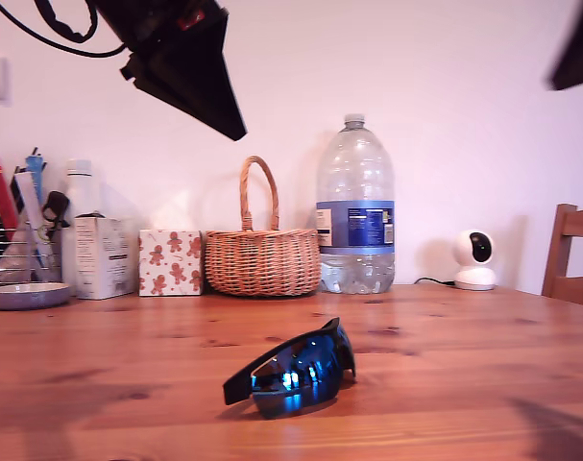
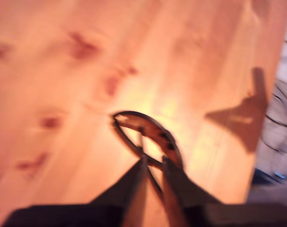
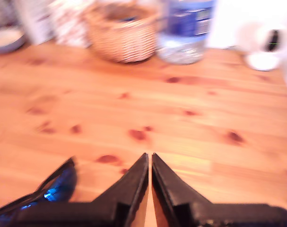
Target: Pick up the sunglasses and close them, then place them back on the table
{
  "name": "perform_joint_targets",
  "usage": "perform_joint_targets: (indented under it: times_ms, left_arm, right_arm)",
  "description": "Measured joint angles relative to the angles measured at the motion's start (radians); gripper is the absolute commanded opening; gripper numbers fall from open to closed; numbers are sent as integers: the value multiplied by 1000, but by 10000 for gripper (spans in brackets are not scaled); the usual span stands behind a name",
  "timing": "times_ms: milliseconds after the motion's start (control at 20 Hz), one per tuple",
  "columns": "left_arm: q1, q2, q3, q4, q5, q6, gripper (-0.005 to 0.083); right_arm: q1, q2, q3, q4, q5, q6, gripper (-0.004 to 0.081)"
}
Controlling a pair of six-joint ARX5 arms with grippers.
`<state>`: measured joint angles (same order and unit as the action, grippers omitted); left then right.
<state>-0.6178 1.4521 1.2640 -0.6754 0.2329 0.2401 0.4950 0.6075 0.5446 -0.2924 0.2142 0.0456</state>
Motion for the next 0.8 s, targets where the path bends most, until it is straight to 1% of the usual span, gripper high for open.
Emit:
perform_joint_targets:
  times_ms: [50, 150, 200, 350, 450, 500, 600, 750, 800]
  left_arm:
    - [10, 0, 0, 0, -9, 0, -19]
    - [37, 0, 0, 2, -25, 0, -19]
    - [54, -1, -2, 10, -35, -3, -19]
    - [116, -33, -52, 96, -53, -23, -19]
    - [158, -94, -122, 161, -55, -27, -19]
    - [177, -132, -157, 195, -56, -32, -19]
    - [186, -216, -219, 288, -50, -55, -19]
    - [150, -352, -304, 426, -43, -103, -19]
    - [127, -385, -322, 449, -61, -106, -19]
  right_arm:
    - [-20, -43, -25, -16, 0, 7, -11]
    - [-56, -127, -75, -48, 5, 51, -11]
    - [-71, -163, -87, -66, 24, 68, -11]
    - [-119, -267, -89, -119, 111, 102, -11]
    - [-165, -291, -89, -128, 130, 125, -11]
    - [-195, -289, -89, -132, 127, 152, -11]
    - [-254, -284, -90, -146, 95, 187, -11]
    - [-332, -282, -103, -136, 45, 204, -11]
    - [-354, -282, -106, -120, 21, 188, -11]
